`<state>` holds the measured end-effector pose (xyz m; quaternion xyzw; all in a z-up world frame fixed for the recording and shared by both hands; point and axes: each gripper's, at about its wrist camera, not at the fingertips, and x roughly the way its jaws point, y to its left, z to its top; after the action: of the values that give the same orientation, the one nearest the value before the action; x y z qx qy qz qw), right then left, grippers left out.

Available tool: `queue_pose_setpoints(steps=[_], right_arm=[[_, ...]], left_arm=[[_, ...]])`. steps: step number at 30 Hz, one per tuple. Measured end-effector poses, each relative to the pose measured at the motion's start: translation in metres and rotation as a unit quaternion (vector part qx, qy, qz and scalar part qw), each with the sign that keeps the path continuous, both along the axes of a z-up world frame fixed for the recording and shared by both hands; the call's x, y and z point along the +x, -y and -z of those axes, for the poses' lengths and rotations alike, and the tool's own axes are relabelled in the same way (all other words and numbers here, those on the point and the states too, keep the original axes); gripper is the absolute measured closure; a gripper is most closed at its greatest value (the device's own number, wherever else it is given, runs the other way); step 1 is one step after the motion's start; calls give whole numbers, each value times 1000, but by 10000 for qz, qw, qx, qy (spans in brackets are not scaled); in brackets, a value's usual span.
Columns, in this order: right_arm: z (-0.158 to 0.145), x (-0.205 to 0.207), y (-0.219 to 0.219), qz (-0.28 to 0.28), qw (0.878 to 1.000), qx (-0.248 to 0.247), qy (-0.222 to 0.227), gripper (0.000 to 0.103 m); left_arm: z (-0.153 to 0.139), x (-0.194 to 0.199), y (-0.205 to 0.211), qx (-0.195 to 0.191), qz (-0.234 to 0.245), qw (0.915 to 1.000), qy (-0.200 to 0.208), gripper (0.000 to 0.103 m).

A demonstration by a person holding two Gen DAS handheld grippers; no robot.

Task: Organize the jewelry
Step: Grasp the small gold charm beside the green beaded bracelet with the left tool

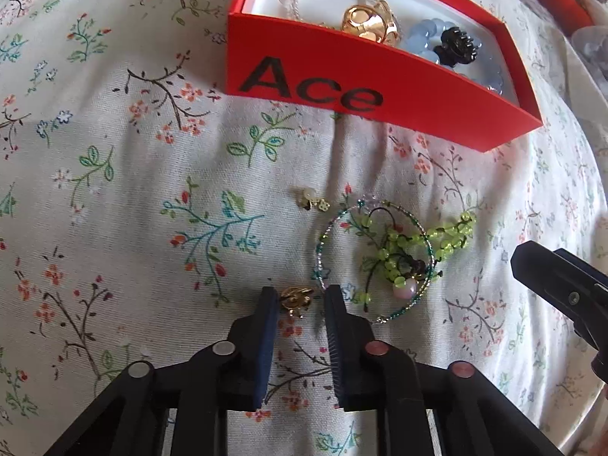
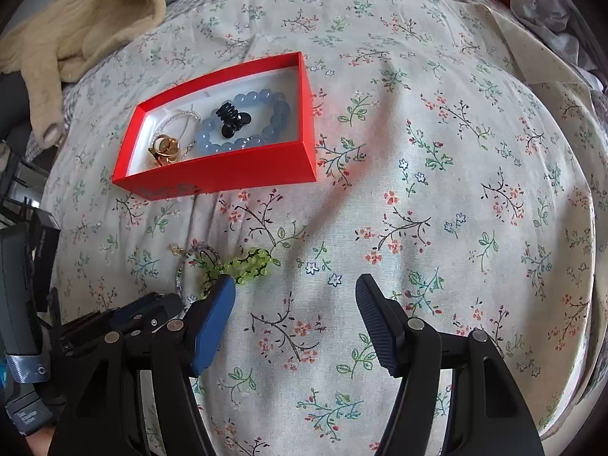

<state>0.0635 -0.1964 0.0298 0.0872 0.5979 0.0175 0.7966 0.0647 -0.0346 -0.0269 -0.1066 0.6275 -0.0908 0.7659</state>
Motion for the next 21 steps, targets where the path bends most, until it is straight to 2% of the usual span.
queue_pose_setpoints(steps=[2,4,5,6,17,21], right_arm=[[0,0,1,11,10000,4,-2,34],[0,-1,1,12,10000,3,-3,34],[0,0,1,9,10000,3,-3,34],[0,-1,2,7,10000,4,-2,34],[2,0,-3,-52,10000,31,-50,34],[4,2,-6,-74,9999,49,-74,34]], left_arm=[[1,0,2,43,-1,10000,20,94],[1,0,4,55,-11,10000,39,94],[0,-1,3,50,-17,10000,48,101],[0,0,1,48,-23,10000,55,102],[-15,-1,-32,-117,-228,9993,260,103],[-20,1,-36,-148,-98,9995,262,103]])
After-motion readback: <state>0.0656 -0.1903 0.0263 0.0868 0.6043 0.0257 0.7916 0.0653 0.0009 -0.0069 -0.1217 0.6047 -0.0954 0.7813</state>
